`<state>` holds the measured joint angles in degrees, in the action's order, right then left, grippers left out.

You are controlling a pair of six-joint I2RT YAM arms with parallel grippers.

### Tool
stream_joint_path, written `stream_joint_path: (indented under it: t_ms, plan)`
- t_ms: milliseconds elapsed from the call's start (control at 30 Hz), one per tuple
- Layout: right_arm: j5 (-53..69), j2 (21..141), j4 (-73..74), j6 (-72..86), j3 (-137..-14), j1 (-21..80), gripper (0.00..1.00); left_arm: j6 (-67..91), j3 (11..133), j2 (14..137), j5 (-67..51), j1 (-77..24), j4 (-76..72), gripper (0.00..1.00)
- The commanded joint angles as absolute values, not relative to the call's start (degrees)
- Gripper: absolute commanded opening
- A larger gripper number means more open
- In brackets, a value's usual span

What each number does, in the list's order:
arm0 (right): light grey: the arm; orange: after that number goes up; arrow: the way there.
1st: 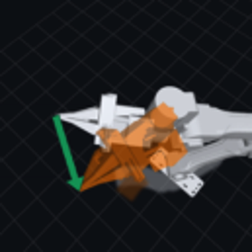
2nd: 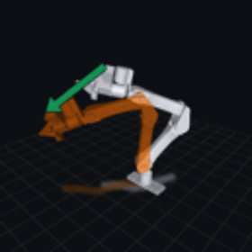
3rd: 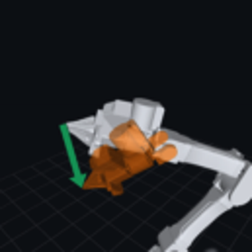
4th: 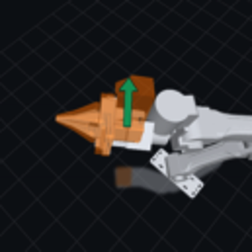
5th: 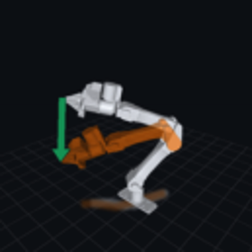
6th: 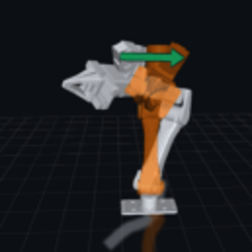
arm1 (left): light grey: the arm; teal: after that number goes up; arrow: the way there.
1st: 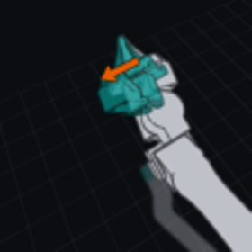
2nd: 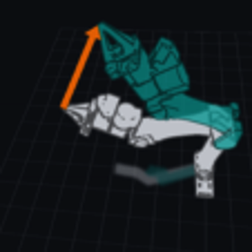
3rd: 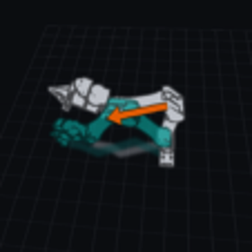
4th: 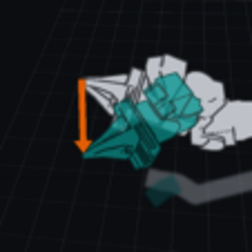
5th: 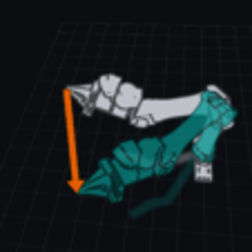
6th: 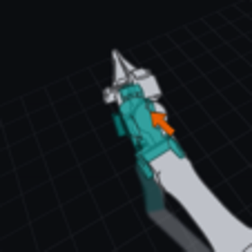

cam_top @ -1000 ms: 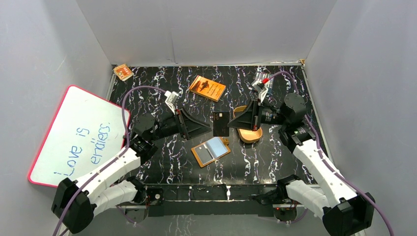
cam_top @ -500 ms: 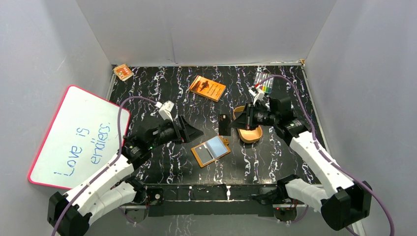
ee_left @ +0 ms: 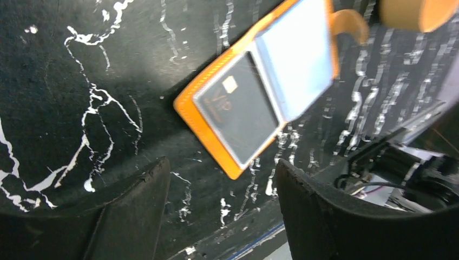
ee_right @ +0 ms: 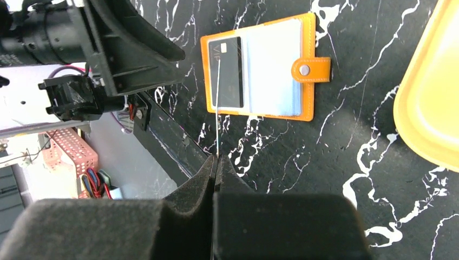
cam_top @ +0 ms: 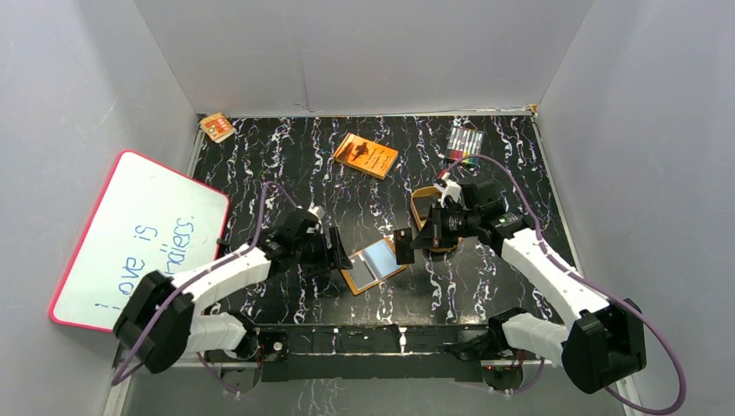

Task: Put the credit cards into the card holder
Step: Adjust the card holder at the center of the board.

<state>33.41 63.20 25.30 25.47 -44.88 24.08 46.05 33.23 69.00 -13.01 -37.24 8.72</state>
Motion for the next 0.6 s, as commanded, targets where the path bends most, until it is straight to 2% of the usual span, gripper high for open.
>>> stream_joint_path:
  t_ms: [0, 167, 367, 567]
  plan:
    - [33.2, 60.1, 25.9, 24.7, -43.3, 24.1, 0.00, 45.1, 36.0, 76.1, -15.2, -37.2, 8.5, 0.66]
    - [33.4, 58.5, 25.5, 25.5, -41.3, 24.1, 0.00, 44.2, 37.7, 82.2, -16.5, -37.1, 7.0, 0.60]
    - [33.7, 57.0, 24.8, 26.5, -38.3, 24.1, 0.00, 43.1, 39.6, 87.2, -17.1, -37.2, 5.4, 0.41]
    - [34.5, 55.5, 23.3, 28.2, -34.9, 24.1, 0.00, 40.8, 44.0, 91.6, -15.1, -37.1, 6.9, 0.26]
